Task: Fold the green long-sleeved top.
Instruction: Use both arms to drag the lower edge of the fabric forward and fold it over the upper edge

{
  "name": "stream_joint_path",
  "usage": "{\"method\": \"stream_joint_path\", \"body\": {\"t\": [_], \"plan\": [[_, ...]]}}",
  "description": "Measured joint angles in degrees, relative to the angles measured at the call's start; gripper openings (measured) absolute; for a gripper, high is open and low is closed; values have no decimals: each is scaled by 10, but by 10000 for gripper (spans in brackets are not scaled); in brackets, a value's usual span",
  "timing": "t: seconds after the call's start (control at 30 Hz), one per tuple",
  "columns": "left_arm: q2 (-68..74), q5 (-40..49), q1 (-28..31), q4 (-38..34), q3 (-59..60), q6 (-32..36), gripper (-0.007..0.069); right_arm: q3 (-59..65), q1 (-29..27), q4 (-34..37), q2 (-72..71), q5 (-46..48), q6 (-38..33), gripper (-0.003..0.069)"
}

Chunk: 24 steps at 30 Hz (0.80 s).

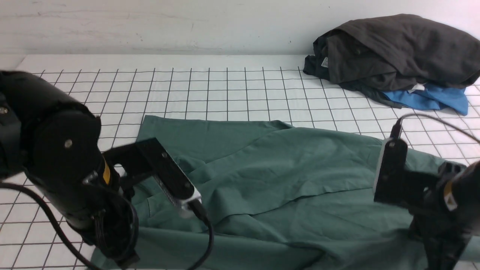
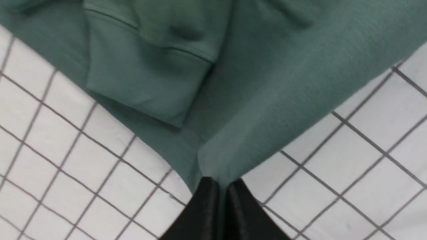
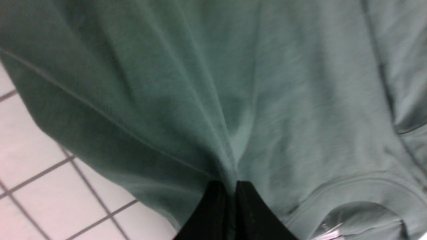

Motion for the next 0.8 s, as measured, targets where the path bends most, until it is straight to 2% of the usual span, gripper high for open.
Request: {"method": "stream_joint_path", "body": {"t": [0.27, 0.4, 0.8], "plan": [[88, 5, 75, -1, -139, 39, 6, -155, -94, 81, 89, 47, -69, 9], [155, 6, 99, -1, -217, 44, 6, -234, -118, 113, 142, 61, -87, 9], [336, 12, 160, -6, -423, 78, 6, -436, -158, 140, 322, 80, -106, 9]]}}
